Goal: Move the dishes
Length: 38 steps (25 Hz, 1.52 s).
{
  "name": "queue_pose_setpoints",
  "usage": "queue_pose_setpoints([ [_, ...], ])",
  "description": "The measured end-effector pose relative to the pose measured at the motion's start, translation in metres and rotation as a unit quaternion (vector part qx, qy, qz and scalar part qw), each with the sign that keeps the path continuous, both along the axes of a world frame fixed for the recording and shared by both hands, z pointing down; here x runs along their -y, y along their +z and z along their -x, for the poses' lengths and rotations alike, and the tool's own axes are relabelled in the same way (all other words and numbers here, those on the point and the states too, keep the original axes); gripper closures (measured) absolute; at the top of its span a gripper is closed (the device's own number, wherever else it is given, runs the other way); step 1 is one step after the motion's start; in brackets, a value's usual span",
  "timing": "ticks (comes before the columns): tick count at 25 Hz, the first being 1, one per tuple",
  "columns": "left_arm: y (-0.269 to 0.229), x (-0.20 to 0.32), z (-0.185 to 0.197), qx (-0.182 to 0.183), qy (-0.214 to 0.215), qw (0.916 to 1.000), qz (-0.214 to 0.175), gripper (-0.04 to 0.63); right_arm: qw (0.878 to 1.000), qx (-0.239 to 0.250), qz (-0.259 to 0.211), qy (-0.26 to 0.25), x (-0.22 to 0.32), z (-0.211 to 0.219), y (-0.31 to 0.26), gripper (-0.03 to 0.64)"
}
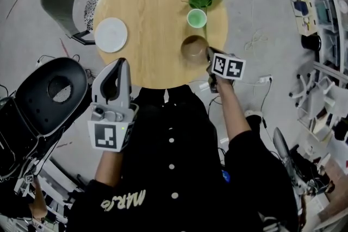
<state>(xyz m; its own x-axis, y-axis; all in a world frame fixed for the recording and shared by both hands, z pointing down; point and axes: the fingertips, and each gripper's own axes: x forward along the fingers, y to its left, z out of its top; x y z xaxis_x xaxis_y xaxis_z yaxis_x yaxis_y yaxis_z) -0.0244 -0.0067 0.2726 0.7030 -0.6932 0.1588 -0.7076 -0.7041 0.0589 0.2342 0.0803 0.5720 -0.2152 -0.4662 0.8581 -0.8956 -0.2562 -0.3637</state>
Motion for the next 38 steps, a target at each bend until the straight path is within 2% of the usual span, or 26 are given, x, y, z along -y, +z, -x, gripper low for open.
queue_pose_setpoints([
  [10,0.006,0.000,0.010,0.006,-0.007,1.0000,-0.001,0.592,1.000,-0.011,0.001,0.005,-0.001,-0.002,0.007,0.606],
  [13,0.002,0.003,0.014,-0.016,-0.019,0.9997,0.009,0.592,1.000,-0.024,-0.011,0.011,0.001,-0.006,-0.002,0.584],
  [15,0.001,0.006,0.018,-0.031,-0.033,0.9988,0.017,0.592,0.998,-0.046,-0.042,0.017,0.006,-0.012,-0.016,0.554],
  [17,0.009,0.007,0.026,-0.027,-0.044,0.9983,0.026,0.592,0.992,-0.069,-0.102,0.009,0.018,-0.015,-0.037,0.563],
  [19,0.019,0.009,0.035,-0.021,-0.055,0.9975,0.038,0.592,0.982,-0.089,-0.167,-0.021,0.033,-0.008,-0.062,0.563],
  [21,0.028,0.011,0.045,-0.022,-0.069,0.9960,0.052,0.591,0.970,-0.105,-0.210,-0.071,0.048,0.009,-0.085,0.548],
  [23,0.038,0.013,0.057,-0.018,-0.082,0.9942,0.067,0.575,0.959,-0.104,-0.231,-0.123,0.062,0.034,-0.100,0.523],
  [25,0.054,0.017,0.072,-0.008,-0.097,0.9912,0.090,0.468,0.953,-0.086,-0.242,-0.164,0.074,0.064,-0.110,0.506],
  [27,0.074,0.022,0.090,0.004,-0.113,0.9868,0.116,0.435,0.948,-0.059,-0.246,-0.194,0.087,0.096,-0.115,0.500],
  [30,0.106,0.033,0.121,0.013,-0.135,0.9799,0.146,0.425,0.942,-0.027,-0.247,-0.226,0.104,0.142,-0.116,0.491],
  [32,0.130,0.040,0.138,0.005,-0.141,0.9748,0.173,0.424,0.939,-0.010,-0.244,-0.241,0.115,0.170,-0.114,0.472],
  [38,0.194,0.056,0.177,0.000,-0.156,0.9593,0.235,0.425,0.939,0.019,-0.223,-0.262,0.142,0.227,-0.090,0.469],
])
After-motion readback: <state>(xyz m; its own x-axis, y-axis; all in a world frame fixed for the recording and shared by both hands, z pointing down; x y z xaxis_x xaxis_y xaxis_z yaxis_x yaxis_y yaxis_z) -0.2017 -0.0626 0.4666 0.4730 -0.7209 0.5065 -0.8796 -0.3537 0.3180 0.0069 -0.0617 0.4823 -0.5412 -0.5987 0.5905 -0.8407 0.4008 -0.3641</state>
